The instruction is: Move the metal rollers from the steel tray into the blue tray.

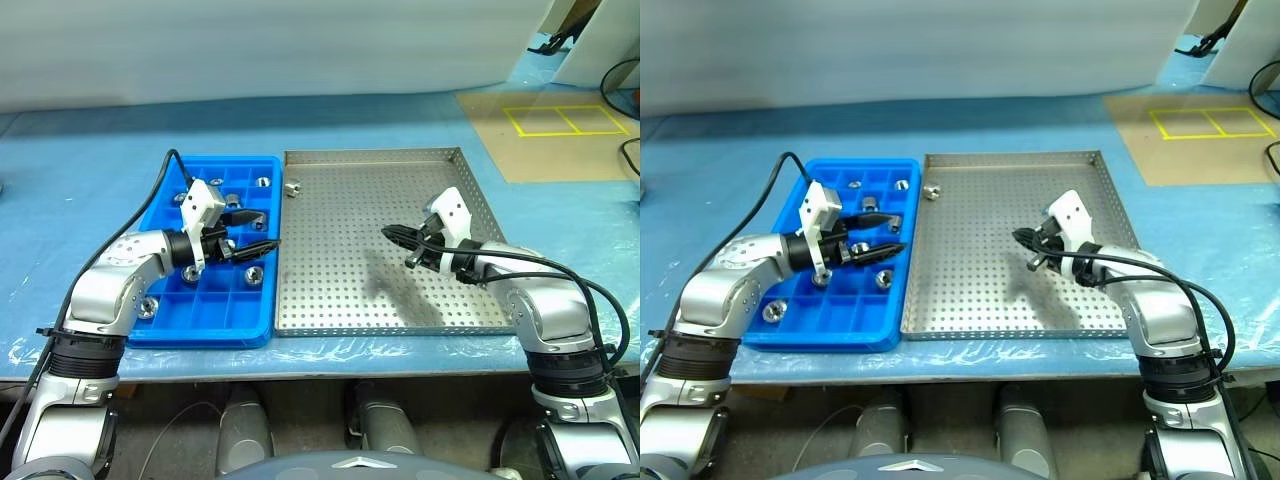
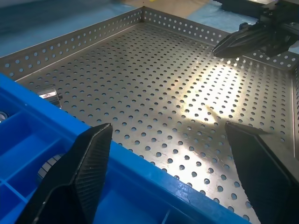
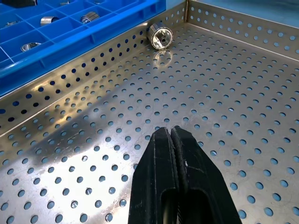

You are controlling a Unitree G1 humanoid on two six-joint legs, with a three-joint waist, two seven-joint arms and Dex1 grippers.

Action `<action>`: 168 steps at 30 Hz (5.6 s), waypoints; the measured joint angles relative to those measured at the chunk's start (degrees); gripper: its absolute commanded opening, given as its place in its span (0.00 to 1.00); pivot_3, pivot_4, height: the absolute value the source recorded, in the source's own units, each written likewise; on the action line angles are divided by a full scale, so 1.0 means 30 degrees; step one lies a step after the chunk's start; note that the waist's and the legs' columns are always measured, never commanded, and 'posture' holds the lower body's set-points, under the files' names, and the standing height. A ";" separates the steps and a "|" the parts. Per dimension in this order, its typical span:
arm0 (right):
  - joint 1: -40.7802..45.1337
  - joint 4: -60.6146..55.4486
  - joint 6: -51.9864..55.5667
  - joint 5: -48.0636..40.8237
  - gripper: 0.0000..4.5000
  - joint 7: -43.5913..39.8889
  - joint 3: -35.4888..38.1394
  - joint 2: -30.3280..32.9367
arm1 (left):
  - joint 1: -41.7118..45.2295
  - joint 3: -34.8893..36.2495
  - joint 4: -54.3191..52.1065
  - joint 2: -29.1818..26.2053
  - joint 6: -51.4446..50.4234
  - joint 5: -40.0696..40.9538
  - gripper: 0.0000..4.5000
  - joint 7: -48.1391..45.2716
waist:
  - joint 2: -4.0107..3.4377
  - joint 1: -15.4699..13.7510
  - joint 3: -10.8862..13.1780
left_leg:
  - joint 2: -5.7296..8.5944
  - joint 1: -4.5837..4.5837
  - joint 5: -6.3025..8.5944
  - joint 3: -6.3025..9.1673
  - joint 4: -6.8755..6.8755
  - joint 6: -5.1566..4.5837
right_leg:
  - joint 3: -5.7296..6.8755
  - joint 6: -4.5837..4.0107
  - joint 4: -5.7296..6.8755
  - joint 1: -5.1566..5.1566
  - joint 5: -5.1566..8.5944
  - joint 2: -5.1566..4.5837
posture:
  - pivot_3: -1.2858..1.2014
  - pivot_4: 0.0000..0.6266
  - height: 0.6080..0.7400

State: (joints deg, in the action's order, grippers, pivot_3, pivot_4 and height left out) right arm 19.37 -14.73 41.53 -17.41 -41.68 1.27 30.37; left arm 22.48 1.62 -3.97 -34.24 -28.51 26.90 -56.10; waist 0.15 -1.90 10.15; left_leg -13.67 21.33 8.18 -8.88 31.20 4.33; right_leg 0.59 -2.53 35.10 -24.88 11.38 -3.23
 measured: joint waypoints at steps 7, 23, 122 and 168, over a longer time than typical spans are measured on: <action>0.0756 0.0483 -0.0455 0.0074 0.00 0.0249 -0.0740 -0.0358 | -0.0119 -0.0238 -0.0128 0.0252 0.0137 -0.0310 0.90 0.0474 | -0.0001 -0.0034 0.0000 | -0.0003 -0.0011 0.0006 0.0000 0.0004 -0.0010 | 0.0001 0.0008 0.0012 0.0003 0.0000 0.0000 | 0.45 0.24 1.00; 0.1673 0.0841 -0.0601 -0.1042 0.48 -0.2006 -0.1932 -0.0064 | -0.1259 0.0165 -0.1108 0.0262 0.0653 -0.0589 0.98 0.1669 | 0.0000 -0.0220 0.0000 | -0.0005 -0.0007 0.0008 0.0001 0.0007 -0.0014 | 0.0008 -0.0001 0.0016 0.0008 -0.0005 -0.0006 | 0.48 0.24 1.00; 0.0956 0.1097 -0.0989 -0.0574 0.99 -0.1457 -0.3322 0.0188 | -0.0990 0.0809 -0.1161 -0.1060 -0.0002 -0.0292 1.00 0.1359 | 0.0000 -0.0240 0.0000 | -0.0007 -0.0020 0.0001 0.0006 0.0024 -0.0005 | 0.0008 -0.0013 0.0055 0.0008 -0.0013 -0.0007 | 0.48 0.24 1.00; 0.2896 0.8157 -0.6186 0.3322 0.37 -0.2659 -0.6452 -0.2224 | -0.1516 0.0868 -0.1430 -0.0843 -0.0229 0.0103 1.00 0.1632 | 0.0014 -0.0208 -0.0010 | -0.0011 -0.0061 0.0002 0.0008 0.0035 -0.0008 | 0.0014 -0.0031 0.0075 0.0049 -0.0021 -0.0007 | 0.49 0.24 1.00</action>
State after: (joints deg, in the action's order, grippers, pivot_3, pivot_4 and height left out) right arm 28.06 9.74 22.97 -7.45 -49.66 -18.09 23.70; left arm 17.93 4.22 -8.26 -36.77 -29.19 27.21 -51.20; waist 0.19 -2.52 10.12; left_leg -13.70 21.15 8.18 -8.86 31.30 4.31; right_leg 0.63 -2.63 35.32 -24.73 11.31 -3.26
